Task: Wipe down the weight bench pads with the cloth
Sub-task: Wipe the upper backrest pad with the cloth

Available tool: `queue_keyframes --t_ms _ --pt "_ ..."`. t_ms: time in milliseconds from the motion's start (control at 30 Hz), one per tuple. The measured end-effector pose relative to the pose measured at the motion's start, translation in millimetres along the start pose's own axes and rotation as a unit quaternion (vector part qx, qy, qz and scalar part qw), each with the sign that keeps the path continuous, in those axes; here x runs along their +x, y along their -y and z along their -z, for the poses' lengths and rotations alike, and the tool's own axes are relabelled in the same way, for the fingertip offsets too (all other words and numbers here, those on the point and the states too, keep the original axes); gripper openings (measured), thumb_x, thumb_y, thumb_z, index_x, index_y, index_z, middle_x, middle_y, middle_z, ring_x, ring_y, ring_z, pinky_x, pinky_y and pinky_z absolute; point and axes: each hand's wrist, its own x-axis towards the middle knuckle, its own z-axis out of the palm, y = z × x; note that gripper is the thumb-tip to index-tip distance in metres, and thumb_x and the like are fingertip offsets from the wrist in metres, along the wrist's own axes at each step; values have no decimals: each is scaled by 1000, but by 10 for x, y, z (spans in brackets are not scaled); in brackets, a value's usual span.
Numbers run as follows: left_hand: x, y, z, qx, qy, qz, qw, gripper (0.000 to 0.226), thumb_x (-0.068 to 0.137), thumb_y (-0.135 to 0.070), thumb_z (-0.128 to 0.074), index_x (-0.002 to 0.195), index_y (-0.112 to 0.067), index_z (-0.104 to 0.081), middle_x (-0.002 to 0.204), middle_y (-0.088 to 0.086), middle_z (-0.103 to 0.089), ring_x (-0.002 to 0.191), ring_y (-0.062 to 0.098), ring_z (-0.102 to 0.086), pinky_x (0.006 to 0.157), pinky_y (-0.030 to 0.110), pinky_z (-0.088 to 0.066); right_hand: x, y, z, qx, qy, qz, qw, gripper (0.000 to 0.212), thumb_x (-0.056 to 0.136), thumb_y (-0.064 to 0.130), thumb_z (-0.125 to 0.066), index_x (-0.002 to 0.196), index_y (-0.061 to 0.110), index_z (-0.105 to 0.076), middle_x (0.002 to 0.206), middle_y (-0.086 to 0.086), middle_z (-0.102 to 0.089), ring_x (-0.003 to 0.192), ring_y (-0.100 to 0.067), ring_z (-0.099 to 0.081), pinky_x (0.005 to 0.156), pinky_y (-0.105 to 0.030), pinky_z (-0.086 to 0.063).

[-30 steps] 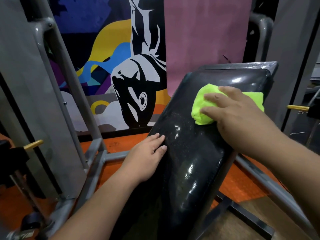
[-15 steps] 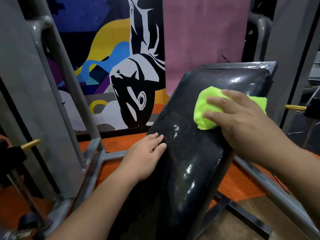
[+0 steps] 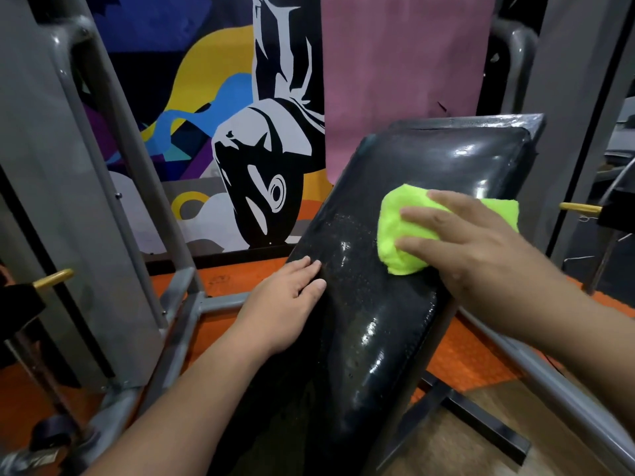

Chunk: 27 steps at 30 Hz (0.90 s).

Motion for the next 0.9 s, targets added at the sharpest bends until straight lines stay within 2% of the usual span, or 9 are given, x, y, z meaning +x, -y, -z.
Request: queue_keyframes --t_ms 133,267,367,533,633,800,900 --pt "-18 -9 -14 7 -6 -5 1000 49 104 -43 -45 152 -34 -41 161 -17 -31 148 3 -24 111 19 -15 98 46 10 -12 -13 -32 999 44 80 -4 -53 117 12 -71 137 -16 -58 129 -51 -43 96 -63 -44" --pt "-22 -13 3 9 3 -3 1000 49 104 -43 -45 152 -33 -41 161 -16 -31 148 4 -24 113 20 -16 -23 127 -15 1 10 15 1000 44 82 -2 -54 120 14 -70 140 -13 -56 132 -48 -42 99 -62 -43" --pt "-20 -23 -5 10 1 -6 1000 49 104 -43 -45 152 -32 -41 161 -15 -31 148 4 -24 116 22 -17 59 87 39 -2 1 -14 1000 43 79 -2 -55 116 13 -71 136 -14 -59 129 -50 -45 94 -63 -46" --pt "-31 -18 22 7 10 1 1000 49 105 -43 -44 152 -32 -42 161 -15 -32 148 5 -25 118 25 -18 32 82 28 1 25 25 999 40 84 4 -51 117 15 -71 137 -12 -58 130 -48 -44 95 -61 -46" --pt "-15 -18 24 4 5 0 1000 48 105 -43 -44 151 -32 -43 161 -14 -33 148 5 -26 119 27 -20 137 77 18 -21 16 1 1000 41 76 -1 -59 111 14 -72 132 -15 -61 125 -51 -48 89 -61 -49" --pt "-34 -28 32 17 15 1 1000 49 105 -44 -43 153 -33 -40 162 -15 -30 149 5 -24 117 25 -18 167 76 -28 -20 42 53 998 42 76 1 -54 111 15 -72 132 -14 -62 123 -50 -50 92 -57 -50" --pt "-15 -28 32 21 13 2 1000 49 105 -44 -43 152 -33 -41 162 -14 -31 149 6 -24 117 25 -18 274 122 -72 -52 53 21 997 45 67 -2 -68 107 16 -72 130 -14 -62 121 -51 -50 86 -57 -51"
